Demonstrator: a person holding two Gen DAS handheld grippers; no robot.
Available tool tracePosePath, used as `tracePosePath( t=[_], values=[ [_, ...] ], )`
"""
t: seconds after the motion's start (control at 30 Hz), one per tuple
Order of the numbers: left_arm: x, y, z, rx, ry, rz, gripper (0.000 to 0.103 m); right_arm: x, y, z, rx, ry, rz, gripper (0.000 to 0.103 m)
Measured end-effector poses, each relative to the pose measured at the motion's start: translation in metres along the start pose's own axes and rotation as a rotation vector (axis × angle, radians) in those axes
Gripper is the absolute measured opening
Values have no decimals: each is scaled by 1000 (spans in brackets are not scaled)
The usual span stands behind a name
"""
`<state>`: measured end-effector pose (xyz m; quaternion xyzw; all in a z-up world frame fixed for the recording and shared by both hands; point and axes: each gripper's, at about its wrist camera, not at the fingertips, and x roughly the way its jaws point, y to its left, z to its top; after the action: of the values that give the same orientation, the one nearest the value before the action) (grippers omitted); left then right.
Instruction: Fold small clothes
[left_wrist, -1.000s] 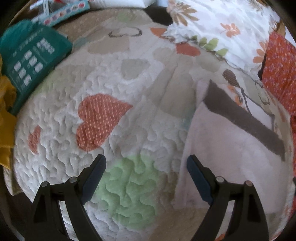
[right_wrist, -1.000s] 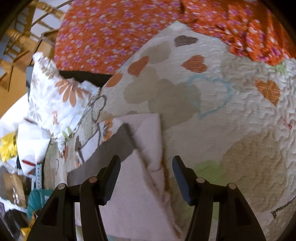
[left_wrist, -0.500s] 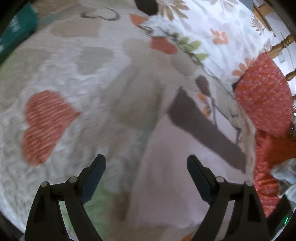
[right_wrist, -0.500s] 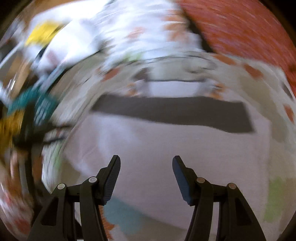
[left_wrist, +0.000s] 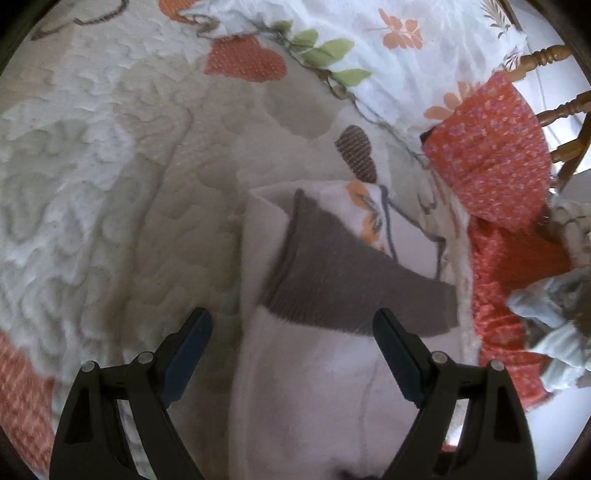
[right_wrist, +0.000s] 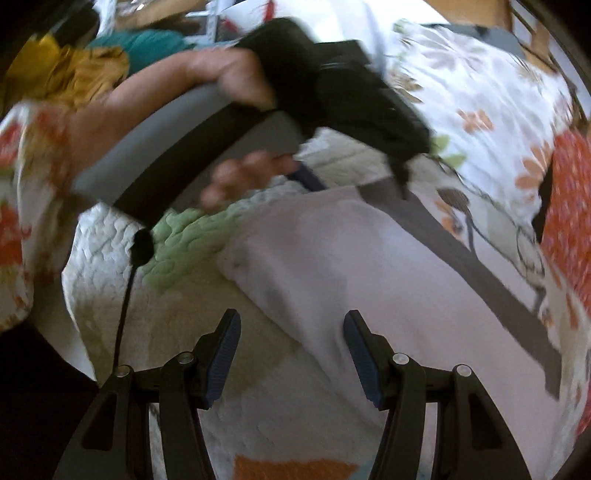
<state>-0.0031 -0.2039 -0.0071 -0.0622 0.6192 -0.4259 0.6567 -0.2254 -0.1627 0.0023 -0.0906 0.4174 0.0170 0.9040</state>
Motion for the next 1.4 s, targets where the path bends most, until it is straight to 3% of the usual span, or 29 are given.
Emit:
tracePosePath(
  t=[0.23, 0.4, 0.47, 0.53, 0.6, 0.63, 0.97, 1.17, 1.4],
  values=[
    [4, 8, 8, 17, 49, -124, 88, 23, 11, 7, -5, -20, -11, 63],
    [4, 8, 7, 17, 39, -149, 88, 33, 13, 17, 20, -59, -43, 63],
    [8, 1, 5, 45, 46, -133, 76, 35, 15, 20, 32, -72, -48, 57],
    [17, -6, 1, 76, 87, -79, 31, 36, 14, 23, 43, -73, -38, 44],
    [23, -11, -2, 99, 98, -36, 23, 36, 14, 24, 48, -65, -50, 19],
    [22, -13, -2, 94, 93, -28, 20, 35, 11, 25, 61, -61, -55, 18],
    [6, -47, -10, 89, 30, -17, 16, -28, -34, 21, 193, -134, -81, 15],
    [9, -109, -18, 112, -22, -79, 16, -76, -73, 1, 287, -172, -127, 15],
    [39, -186, -20, 191, -9, -144, 9, -110, -121, -41, 363, -168, -209, 15]
  ],
)
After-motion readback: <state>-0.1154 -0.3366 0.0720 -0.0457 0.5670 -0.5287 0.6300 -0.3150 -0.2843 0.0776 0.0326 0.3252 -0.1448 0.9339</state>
